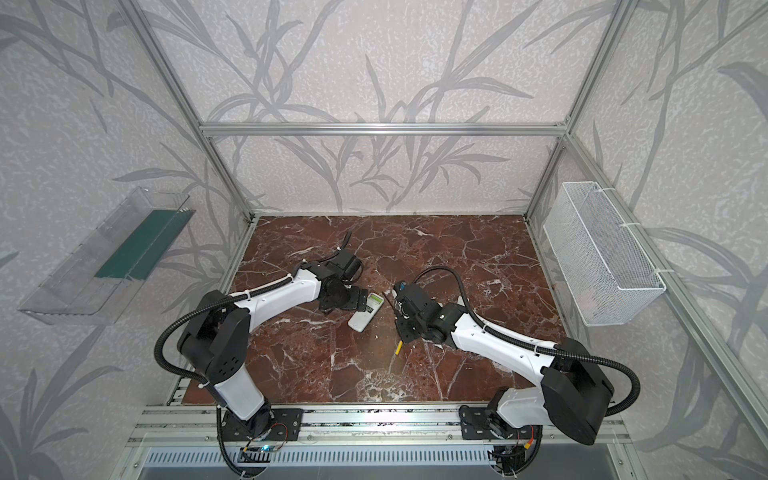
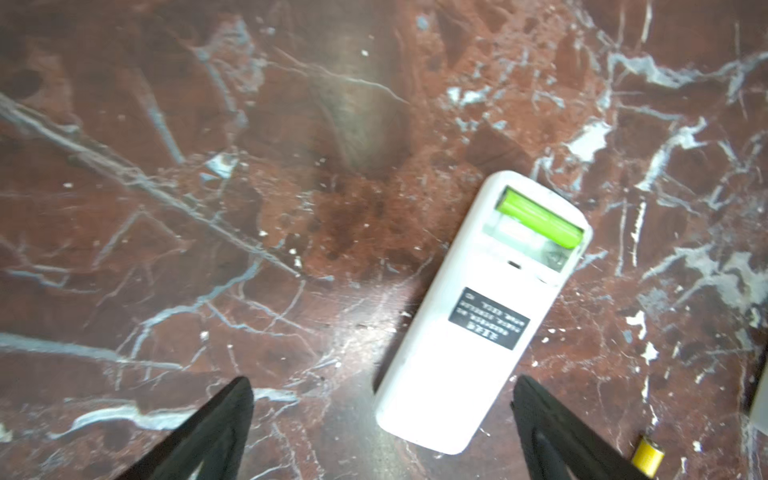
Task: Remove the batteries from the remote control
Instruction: 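Bring the remote toward the right gripper and insert screwdriver tip beside green battery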
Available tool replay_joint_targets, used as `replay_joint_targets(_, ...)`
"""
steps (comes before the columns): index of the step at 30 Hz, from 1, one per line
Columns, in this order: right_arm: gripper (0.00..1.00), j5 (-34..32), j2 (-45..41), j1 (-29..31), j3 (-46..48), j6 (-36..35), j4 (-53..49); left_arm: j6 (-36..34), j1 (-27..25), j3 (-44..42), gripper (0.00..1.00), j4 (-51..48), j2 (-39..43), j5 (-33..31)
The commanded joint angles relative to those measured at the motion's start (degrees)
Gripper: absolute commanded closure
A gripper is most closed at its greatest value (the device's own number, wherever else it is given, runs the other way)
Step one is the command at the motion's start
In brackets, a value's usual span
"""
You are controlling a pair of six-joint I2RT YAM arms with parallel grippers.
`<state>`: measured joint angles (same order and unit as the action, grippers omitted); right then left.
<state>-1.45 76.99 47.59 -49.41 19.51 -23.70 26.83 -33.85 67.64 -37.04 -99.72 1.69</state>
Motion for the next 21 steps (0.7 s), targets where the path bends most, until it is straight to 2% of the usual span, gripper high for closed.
replay_joint_targets(1, 1.0, 1.4, 1.0, -0.7, -2.1, -0.9, -3.4, -2.0, -1.7, -1.9, 0.04, 1.1, -1.3, 1.7)
replay_joint_targets(12, 1.0, 3.6, 3.2, -1.7, -4.0, -2.2, -3.7, -5.4, -5.7, -3.1, 0.1, 3.4, -4.3, 0.2)
replay_joint_targets(21, 1.0, 5.2, 5.0, -2.1, -5.4, -3.0, -4.8, -5.7, -5.8, -5.3, 0.23, 4.6, -6.4, -0.8)
